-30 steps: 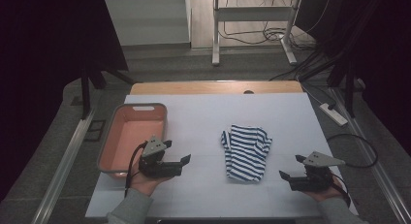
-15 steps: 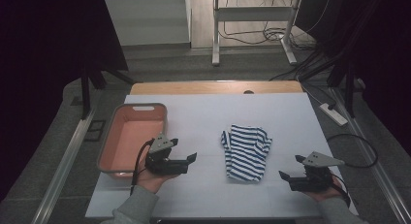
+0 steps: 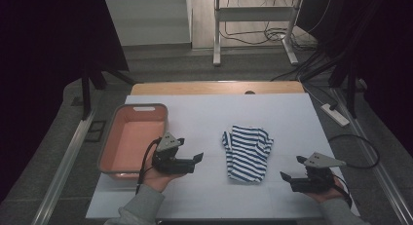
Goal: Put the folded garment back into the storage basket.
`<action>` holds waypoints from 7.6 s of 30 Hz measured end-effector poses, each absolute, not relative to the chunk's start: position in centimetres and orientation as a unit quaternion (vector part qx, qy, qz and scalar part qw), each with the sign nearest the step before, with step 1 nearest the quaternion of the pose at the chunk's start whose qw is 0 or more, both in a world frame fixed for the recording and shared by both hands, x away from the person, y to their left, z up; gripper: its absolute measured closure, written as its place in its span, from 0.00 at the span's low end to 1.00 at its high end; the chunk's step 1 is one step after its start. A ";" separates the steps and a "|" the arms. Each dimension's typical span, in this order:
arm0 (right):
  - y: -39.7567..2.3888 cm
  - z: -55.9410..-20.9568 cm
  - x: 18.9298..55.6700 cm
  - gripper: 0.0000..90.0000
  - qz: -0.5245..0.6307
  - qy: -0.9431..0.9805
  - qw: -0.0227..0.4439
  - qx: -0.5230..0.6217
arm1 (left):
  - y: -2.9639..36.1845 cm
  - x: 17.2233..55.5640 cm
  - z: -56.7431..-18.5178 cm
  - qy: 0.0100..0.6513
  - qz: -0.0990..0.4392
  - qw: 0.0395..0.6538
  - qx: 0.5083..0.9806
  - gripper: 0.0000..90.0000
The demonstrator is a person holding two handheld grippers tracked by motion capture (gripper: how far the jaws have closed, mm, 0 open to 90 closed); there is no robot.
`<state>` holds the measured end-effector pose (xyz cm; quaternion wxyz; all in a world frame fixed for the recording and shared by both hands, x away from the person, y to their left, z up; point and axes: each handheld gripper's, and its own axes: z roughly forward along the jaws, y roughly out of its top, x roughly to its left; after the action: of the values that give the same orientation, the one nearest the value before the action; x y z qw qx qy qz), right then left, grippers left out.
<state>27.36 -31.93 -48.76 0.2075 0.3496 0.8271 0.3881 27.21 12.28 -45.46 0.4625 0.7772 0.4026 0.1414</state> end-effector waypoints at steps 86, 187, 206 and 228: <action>-31.9 -48.7 27.1 0.18 0.390 0.830 0.208 0.339 | 2.9 34.6 -47.7 0.414 0.095 0.416 0.804 0.16; -32.0 -48.7 27.2 0.18 0.392 0.833 0.204 0.332 | -2.6 40.8 -52.7 0.462 0.073 0.348 0.813 0.12; -31.9 -48.7 27.2 0.18 0.392 0.834 0.203 0.331 | -3.2 40.2 -52.8 0.434 0.090 0.344 0.828 0.33; -32.0 -48.6 27.1 0.18 0.394 0.831 0.210 0.331 | -3.1 39.1 -51.9 0.403 0.105 0.377 0.827 0.83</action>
<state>27.10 -32.02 -48.59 0.2097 0.3312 0.8314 0.3939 39.10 -3.06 -51.94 0.3766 0.8273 0.4034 0.1049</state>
